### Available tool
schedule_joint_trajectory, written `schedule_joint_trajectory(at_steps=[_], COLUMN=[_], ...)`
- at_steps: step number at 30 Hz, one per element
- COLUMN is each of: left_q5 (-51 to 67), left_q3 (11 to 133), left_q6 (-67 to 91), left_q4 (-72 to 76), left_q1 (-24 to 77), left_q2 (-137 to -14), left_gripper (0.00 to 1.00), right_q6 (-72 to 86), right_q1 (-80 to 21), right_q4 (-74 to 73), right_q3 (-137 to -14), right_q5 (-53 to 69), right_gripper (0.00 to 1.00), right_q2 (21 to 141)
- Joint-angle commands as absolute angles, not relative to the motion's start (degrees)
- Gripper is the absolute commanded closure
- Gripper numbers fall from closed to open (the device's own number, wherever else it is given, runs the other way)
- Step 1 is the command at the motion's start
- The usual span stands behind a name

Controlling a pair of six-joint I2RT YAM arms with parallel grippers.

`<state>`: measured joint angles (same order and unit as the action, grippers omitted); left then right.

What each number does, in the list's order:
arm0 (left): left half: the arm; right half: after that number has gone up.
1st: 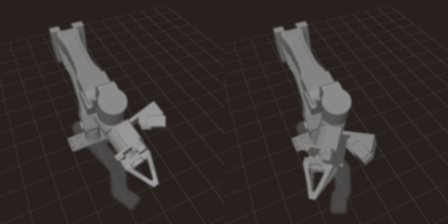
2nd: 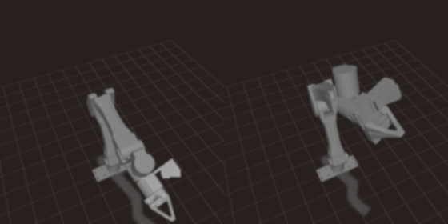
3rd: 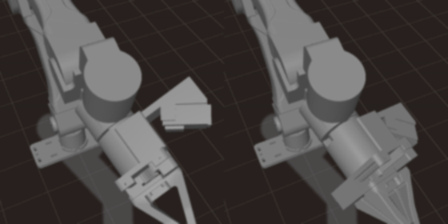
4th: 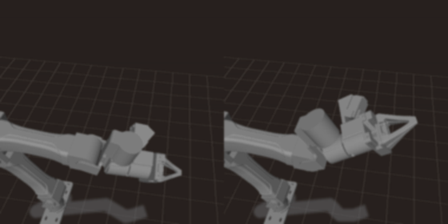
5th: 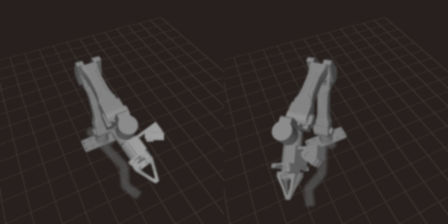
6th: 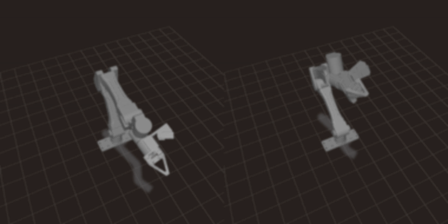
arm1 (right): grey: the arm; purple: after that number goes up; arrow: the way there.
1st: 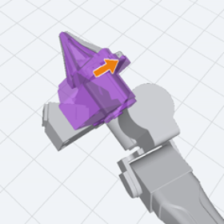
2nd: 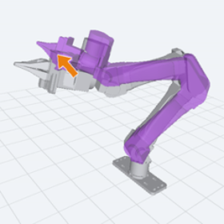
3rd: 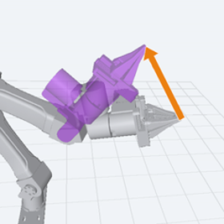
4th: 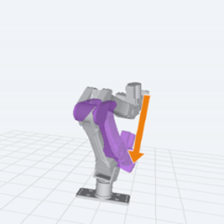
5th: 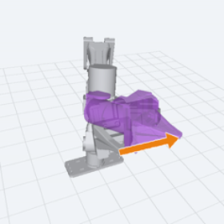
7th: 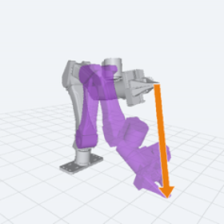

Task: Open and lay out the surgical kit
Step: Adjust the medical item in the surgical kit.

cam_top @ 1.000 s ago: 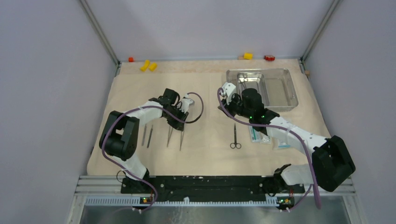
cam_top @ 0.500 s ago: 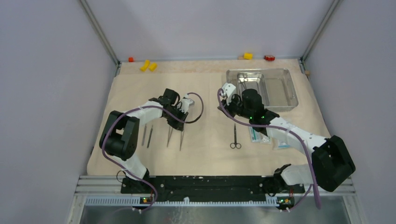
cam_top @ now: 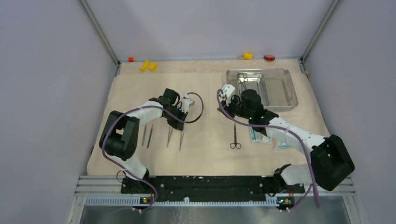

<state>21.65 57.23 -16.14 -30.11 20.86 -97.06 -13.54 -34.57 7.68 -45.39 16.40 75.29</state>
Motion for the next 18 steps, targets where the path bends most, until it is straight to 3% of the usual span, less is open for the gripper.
schedule_joint_trajectory(at_steps=[1, 18], left_q5=[22.9, 21.2], left_q3=[59.3, 59.2], left_q6=[-15.6, -15.4], left_q4=[-30.3, -30.8], left_q1=[21.0, 20.8], left_q2=[-96.7, -96.1], left_gripper=[0.87, 0.94], right_q6=[-14.5, -14.4], right_q1=[-33.9, -33.9], right_q4=[10.1, 10.3], right_q3=[-45.3, -45.3], right_q5=[17.6, 18.2], right_gripper=[0.81, 0.81], right_q2=[75.7, 76.3])
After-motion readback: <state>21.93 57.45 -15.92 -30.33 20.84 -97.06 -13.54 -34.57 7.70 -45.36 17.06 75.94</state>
